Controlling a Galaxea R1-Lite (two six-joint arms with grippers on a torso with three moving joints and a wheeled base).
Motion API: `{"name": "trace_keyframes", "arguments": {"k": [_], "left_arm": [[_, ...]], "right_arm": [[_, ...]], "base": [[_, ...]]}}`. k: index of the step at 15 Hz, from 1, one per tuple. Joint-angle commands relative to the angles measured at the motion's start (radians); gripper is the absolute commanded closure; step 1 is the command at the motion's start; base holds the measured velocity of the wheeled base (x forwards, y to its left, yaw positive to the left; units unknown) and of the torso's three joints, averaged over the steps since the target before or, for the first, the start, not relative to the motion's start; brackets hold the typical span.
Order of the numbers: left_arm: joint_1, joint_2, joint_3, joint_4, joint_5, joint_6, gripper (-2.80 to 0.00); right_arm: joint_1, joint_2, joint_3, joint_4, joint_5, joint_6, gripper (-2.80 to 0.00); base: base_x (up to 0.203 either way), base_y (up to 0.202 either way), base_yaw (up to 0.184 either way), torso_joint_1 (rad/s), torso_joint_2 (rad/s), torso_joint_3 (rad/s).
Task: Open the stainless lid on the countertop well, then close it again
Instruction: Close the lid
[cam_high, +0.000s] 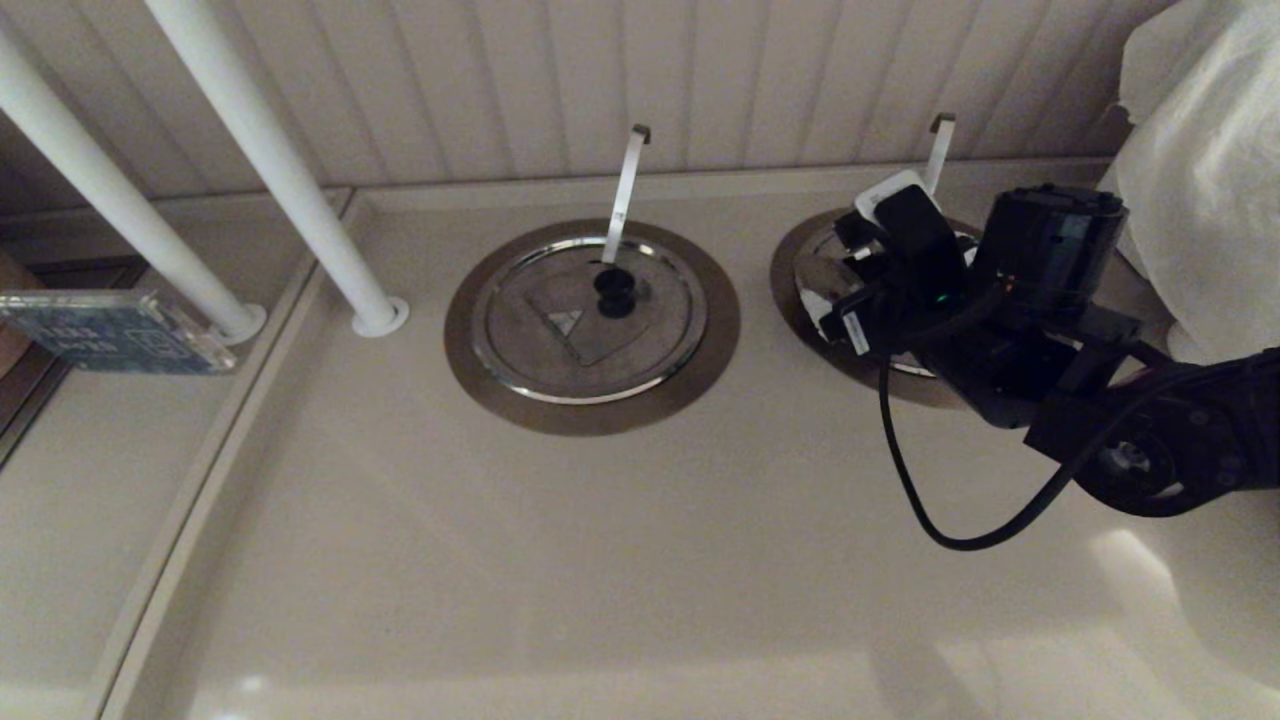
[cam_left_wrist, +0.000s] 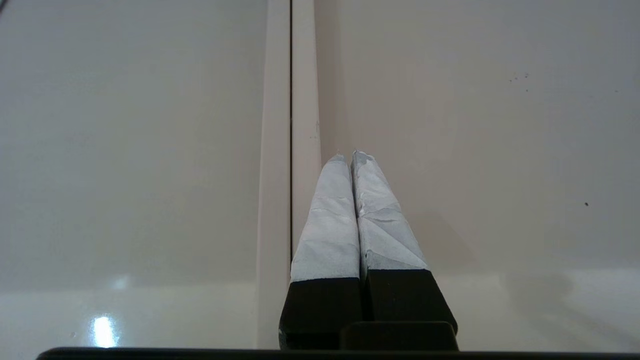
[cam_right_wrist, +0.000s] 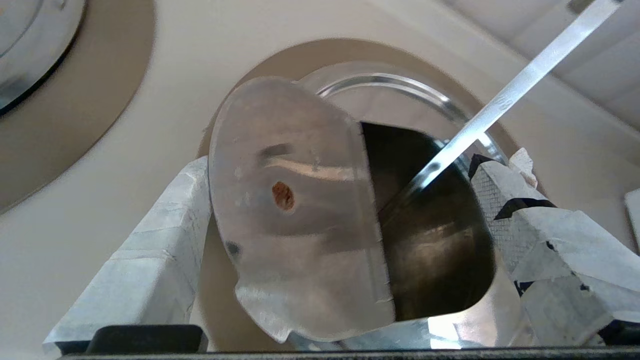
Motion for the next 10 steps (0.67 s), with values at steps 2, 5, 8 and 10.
{"name": "trace_keyframes", "arguments": {"k": [2,5,8,10], "left_arm": [[0.000,-0.001,0.000,-0.001,0.000,0.000,0.00],[0.000,0.000,0.000,-0.001,0.000,0.001,0.00],[0.000,0.000,0.000,-0.001,0.000,0.001,0.00],[0.000,0.000,0.000,-0.001,0.000,-0.001,0.00]], "right_arm": [[-0.020,-0.021,-0.013,-0.005,-0.003,-0.002,-2.80],[-0.037,-0.036,-0.025,-0.005,-0.003,-0.002,-2.80],[-0.094,-0.050,-0.065,-0.005,-0.003,-0.004,-2.80],[-0.155,-0.049,-0.103,-0.001,-0.002,-0.004,-2.80]], "base": [[0.000,0.000,0.000,0.000,0.00,0.000],[0.000,0.000,0.000,0.000,0.00,0.000],[0.000,0.000,0.000,0.000,0.00,0.000],[0.000,0.000,0.000,0.000,0.00,0.000]]}}
